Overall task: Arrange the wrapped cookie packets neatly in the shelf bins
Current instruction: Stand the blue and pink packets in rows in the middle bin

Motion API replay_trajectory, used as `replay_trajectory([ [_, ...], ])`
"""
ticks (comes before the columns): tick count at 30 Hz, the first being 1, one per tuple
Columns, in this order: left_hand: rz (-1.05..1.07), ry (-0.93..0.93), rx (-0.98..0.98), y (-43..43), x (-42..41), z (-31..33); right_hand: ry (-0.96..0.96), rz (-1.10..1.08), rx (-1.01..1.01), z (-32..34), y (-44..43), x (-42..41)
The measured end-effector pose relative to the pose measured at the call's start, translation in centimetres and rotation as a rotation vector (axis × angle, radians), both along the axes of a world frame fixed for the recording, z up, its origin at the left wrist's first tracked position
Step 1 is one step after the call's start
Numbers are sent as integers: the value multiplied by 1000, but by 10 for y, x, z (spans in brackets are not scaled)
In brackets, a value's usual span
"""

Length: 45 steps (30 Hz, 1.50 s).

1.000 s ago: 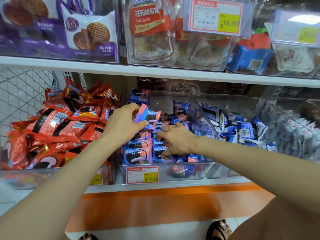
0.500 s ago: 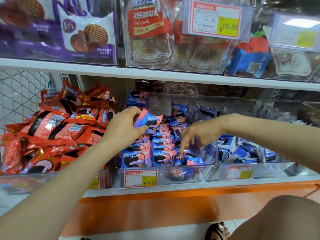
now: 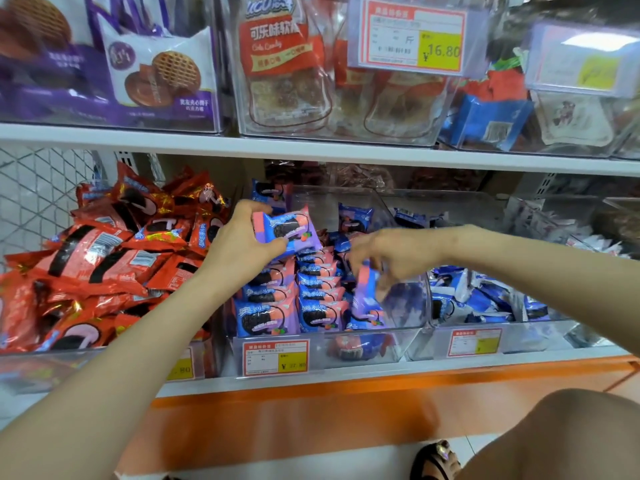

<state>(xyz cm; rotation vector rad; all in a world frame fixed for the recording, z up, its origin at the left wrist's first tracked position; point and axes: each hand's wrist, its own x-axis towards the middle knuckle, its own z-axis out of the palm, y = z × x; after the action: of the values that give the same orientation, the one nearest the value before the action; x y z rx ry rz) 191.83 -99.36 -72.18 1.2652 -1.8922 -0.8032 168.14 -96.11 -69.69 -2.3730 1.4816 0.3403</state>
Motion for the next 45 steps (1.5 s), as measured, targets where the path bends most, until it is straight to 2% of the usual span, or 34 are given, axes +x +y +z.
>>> replay_trajectory([
  [3, 13, 11, -11, 1, 1, 1, -396, -268, -23, 8, 5, 0],
  [5, 5, 13, -20, 2, 1, 1, -617, -388, 72, 6, 9, 1],
  [17, -30, 1, -59, 1, 3, 0, -957, -630, 175, -14, 10, 13],
  [21, -22, 1, -65, 1, 3, 0, -845, -549, 92, -29, 12, 21],
  [28, -25, -33, -81, 1, 4, 0, -419, -224, 79, -42, 9, 32],
  [35, -32, -41, -84, 1, 4, 1, -12, -125, 152, -36, 1, 46],
  [38, -39, -42, -87, 1, 4, 0, -6, -163, 167, -29, -2, 49],
  [45, -46, -41, -85, 1, 4, 1, -211, -210, 86, -44, 7, 56],
])
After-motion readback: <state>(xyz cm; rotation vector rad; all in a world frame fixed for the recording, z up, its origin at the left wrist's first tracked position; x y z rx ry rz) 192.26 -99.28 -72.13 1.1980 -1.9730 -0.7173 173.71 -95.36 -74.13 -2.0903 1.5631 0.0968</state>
